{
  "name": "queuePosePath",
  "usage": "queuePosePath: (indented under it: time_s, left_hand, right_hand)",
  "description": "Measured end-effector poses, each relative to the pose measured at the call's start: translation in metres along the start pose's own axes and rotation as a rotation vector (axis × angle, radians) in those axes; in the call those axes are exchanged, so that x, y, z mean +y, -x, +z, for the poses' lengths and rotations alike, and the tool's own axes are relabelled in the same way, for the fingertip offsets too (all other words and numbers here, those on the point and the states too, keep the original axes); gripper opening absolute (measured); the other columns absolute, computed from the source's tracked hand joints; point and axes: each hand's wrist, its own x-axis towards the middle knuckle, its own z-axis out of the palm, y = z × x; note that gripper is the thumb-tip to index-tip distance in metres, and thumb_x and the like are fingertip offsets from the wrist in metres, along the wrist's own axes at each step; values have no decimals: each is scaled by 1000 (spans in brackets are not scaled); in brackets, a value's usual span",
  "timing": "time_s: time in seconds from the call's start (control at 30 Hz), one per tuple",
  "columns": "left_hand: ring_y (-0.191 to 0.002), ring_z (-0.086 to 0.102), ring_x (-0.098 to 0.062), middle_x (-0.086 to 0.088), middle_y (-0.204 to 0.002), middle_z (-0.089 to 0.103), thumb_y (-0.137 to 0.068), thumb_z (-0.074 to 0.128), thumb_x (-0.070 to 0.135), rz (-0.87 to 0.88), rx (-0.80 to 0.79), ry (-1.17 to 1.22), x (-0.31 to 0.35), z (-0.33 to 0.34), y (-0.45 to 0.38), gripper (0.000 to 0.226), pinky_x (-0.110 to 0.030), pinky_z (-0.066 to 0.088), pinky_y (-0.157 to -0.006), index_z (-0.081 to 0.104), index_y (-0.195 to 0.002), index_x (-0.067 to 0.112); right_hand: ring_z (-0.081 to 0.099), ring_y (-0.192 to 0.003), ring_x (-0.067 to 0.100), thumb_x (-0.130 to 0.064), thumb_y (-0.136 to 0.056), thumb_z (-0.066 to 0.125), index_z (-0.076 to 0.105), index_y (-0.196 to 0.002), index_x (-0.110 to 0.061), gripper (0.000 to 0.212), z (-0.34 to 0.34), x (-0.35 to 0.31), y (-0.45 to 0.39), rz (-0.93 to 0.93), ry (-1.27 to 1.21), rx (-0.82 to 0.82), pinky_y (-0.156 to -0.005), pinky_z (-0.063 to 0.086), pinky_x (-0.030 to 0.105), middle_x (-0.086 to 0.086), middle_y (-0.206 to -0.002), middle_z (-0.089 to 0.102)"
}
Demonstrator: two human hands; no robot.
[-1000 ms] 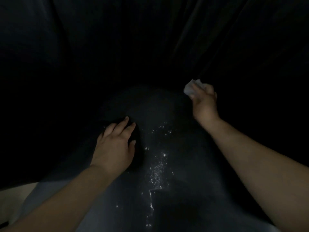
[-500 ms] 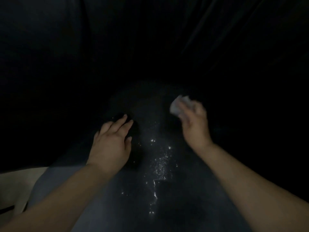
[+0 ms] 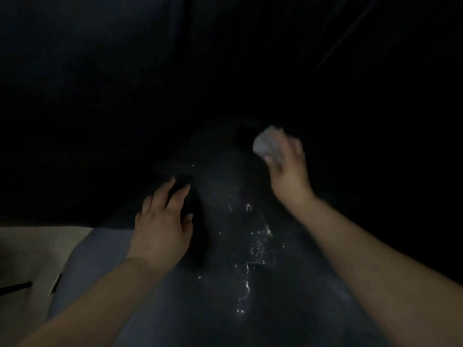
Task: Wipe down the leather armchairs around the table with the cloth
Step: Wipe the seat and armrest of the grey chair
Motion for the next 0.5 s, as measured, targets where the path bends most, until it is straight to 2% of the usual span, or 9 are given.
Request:
queuePosePath:
  time_s: [0.07,0.1,0.17,0.23,0.3,0.33,0.4,0.47,0.5]
  left_hand:
    - [-127,34,-32,-5,-151,31,-87,63,27,-52,29,-27,-10,5,2,58,-54,37,-99,43,-141,23]
    - [-128,33,-33,-5,-151,30,-86,63,28,-82,29,-38,-16,8,4,59,-55,36,-100,43,-142,24]
    - [-131,30,-33,-4,-153,28,-87,61,31,-95,7,-56,-19,11,4,61,-55,33,-103,39,-144,28]
    - [-133,29,-33,-3,-154,26,-87,60,32,-89,-5,-60,-19,11,6,63,-54,32,-105,37,-145,30]
    - [-133,29,-32,-3,-155,27,-87,61,32,-93,-2,-46,-18,7,8,62,-52,33,-105,39,-145,30]
    - [-132,31,-32,-3,-154,28,-87,61,31,-93,0,-38,-17,5,10,61,-51,33,-104,40,-144,29]
    - [-128,36,-33,-5,-151,33,-86,64,28,-78,25,-26,-18,3,16,58,-51,36,-102,46,-141,25]
    - [-122,42,-32,-6,-146,40,-84,66,25,-85,80,-20,-25,3,22,55,-50,40,-98,51,-137,23]
    - [-120,43,-31,-5,-144,42,-83,66,25,-101,99,-22,-29,4,25,54,-50,40,-96,52,-136,23]
  right_hand:
    - [35,-127,24,-13,-95,51,27,-146,-30,59,5,-3,-41,84,98,-32,-106,29,34,8,-139,36]
    - [35,-126,25,-16,-95,50,27,-146,-32,58,15,-7,-48,86,198,-69,-105,30,35,8,-139,36]
    - [41,-118,30,-15,-93,52,36,-143,-30,55,33,-20,-36,-39,353,-139,-100,35,38,9,-133,43]
    - [46,-108,31,-11,-90,55,46,-139,-27,53,49,-34,0,-254,281,-270,-93,40,43,9,-124,50]
    - [47,-105,26,-6,-88,57,51,-135,-24,50,53,-43,28,-312,133,-388,-92,42,41,7,-117,52]
    - [47,-106,25,-5,-88,58,52,-134,-22,49,52,-44,29,-300,73,-371,-94,42,38,6,-116,52]
    - [48,-110,27,-2,-88,57,53,-133,-18,48,52,-47,9,-230,40,-208,-99,40,35,11,-118,51]
    - [47,-117,29,-1,-89,55,50,-135,-16,48,60,-52,-28,-132,57,-61,-104,39,37,15,-124,48]
    - [45,-121,29,-3,-91,54,48,-136,-17,47,65,-55,-47,-91,56,-48,-106,38,39,15,-129,45]
